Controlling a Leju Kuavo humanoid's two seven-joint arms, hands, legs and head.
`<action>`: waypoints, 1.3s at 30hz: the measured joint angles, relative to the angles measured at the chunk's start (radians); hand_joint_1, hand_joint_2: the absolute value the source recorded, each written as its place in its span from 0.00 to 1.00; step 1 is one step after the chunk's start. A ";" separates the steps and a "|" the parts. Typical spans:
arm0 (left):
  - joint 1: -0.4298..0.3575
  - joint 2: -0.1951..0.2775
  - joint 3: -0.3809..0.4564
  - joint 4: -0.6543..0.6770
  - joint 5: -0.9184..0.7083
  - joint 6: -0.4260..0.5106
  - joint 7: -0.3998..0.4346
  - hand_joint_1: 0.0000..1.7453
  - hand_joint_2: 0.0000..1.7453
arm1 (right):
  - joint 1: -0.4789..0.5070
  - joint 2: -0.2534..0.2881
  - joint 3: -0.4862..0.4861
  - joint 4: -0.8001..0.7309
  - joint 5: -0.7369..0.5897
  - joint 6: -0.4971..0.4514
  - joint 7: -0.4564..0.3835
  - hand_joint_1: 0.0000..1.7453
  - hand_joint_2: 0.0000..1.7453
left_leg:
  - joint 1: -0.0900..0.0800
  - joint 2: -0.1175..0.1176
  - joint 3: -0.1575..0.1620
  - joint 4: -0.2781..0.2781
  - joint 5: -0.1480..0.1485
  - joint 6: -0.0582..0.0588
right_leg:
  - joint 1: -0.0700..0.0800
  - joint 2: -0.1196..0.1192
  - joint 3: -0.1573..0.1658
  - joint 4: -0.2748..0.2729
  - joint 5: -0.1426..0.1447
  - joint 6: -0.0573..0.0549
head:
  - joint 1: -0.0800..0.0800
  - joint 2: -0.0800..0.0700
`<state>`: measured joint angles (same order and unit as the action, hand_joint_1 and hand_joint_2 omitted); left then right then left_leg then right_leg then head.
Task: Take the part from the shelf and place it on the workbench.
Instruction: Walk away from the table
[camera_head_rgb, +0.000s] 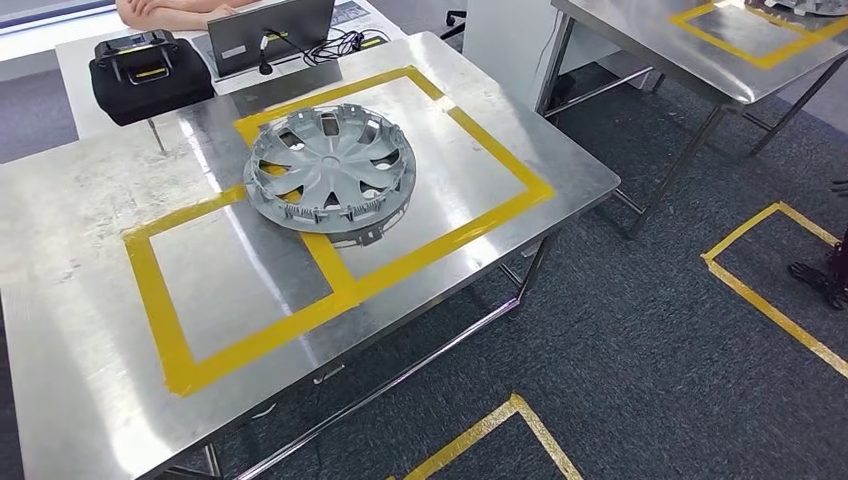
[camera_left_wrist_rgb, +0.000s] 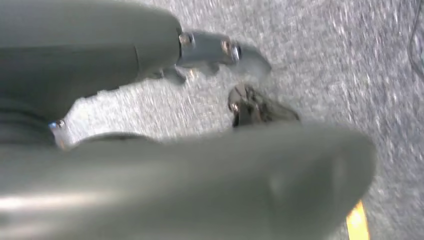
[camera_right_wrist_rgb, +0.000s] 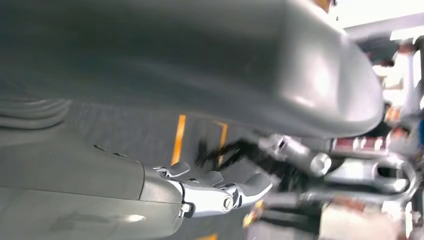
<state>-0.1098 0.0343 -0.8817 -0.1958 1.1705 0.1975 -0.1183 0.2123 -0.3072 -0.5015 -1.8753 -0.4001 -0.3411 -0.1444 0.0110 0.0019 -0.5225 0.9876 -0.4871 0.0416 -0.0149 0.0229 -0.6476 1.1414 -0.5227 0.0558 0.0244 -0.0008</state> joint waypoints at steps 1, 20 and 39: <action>0.001 0.000 0.000 0.000 0.001 0.000 0.000 0.00 0.00 | -0.002 0.011 -0.016 0.037 0.002 0.018 -0.006 0.00 0.00 | -0.001 0.005 -0.001 0.000 0.000 0.001 | -0.002 -0.006 -0.032 0.064 -0.023 0.005 | 0.005 0.000; 0.000 -0.005 0.000 -0.001 0.018 0.000 0.018 0.00 0.00 | -0.288 0.116 -0.174 1.287 0.131 -0.049 -0.005 0.00 0.00 | -0.006 -0.001 -0.106 0.208 -0.075 -0.038 | 0.007 0.003 0.080 -0.161 0.090 -0.057 | -0.016 0.000; -0.005 -0.003 0.000 -0.001 0.018 -0.001 0.018 0.00 0.00 | -0.337 0.121 -0.168 1.565 0.147 -0.055 0.020 0.00 0.00 | -0.007 0.029 0.014 -0.009 -0.004 -0.012 | 0.010 -0.036 0.090 -0.155 0.067 -0.021 | 0.019 0.000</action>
<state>-0.1146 0.0314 -0.8813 -0.1966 1.1883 0.1966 -0.0999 -0.1246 -0.1863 -0.6700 -0.3099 -0.2528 -0.3957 -0.1244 0.0038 0.0311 -0.5087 0.9784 -0.4907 0.0295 -0.0048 -0.0134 -0.5577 0.9868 -0.4555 0.0347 0.0434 -0.0008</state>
